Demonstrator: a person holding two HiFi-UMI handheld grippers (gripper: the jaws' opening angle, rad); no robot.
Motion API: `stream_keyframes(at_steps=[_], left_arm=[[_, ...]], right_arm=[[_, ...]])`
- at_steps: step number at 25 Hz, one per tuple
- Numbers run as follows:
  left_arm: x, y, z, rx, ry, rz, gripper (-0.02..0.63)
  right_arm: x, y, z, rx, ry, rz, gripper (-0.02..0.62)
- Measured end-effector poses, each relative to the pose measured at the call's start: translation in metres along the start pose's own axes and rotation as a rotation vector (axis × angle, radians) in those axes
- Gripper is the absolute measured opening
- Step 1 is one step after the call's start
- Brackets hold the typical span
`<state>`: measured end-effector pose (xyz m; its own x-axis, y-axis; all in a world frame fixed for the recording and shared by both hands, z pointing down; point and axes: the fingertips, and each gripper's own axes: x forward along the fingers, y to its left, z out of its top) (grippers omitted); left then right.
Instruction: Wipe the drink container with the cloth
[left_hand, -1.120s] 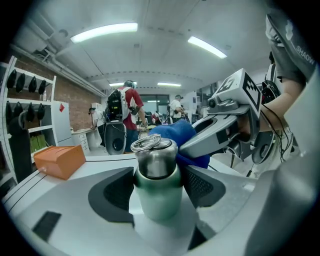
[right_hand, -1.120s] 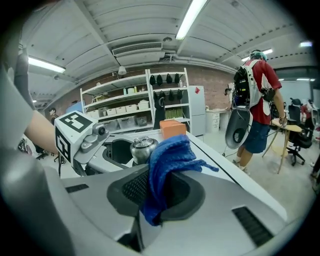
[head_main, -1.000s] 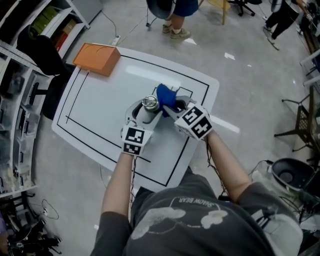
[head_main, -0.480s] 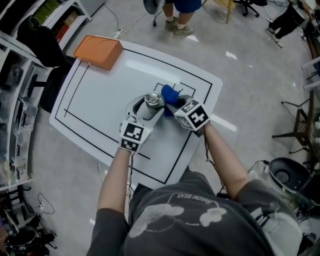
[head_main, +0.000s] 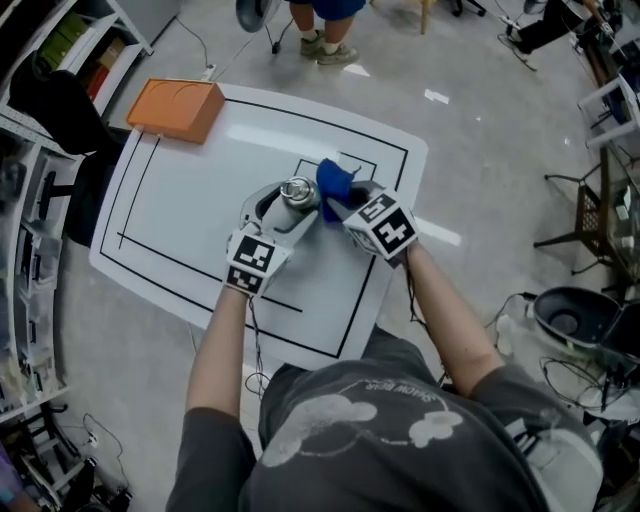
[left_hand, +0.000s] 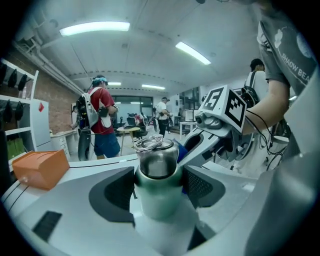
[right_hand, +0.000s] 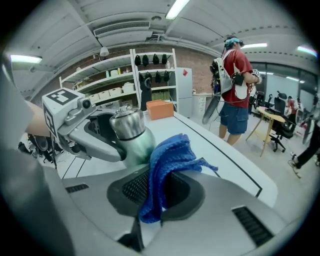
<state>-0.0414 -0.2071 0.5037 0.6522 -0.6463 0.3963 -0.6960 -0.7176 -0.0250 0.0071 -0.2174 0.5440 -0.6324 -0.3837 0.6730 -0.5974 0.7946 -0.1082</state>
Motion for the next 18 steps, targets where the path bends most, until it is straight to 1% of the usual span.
stream_keyframes(at_steps=[5,9,14,18], left_arm=[[-0.005,-0.004,0.000,0.059,0.013,-0.149,0.301],[-0.005,-0.007,0.000,0.112,0.031,-0.265,0.301],[0.001,-0.013,0.002,0.181,0.043,-0.403,0.301],[0.000,-0.014,0.001,0.253,0.073,-0.543,0.301]], right_arm=[[-0.027,-0.005,0.007,0.030,-0.036,-0.082,0.044],[-0.040,-0.006,0.009,0.049,-0.051,-0.119,0.044],[-0.042,-0.006,0.006,0.071,-0.048,-0.137,0.044],[-0.041,-0.005,0.010,0.089,-0.041,-0.131,0.044]])
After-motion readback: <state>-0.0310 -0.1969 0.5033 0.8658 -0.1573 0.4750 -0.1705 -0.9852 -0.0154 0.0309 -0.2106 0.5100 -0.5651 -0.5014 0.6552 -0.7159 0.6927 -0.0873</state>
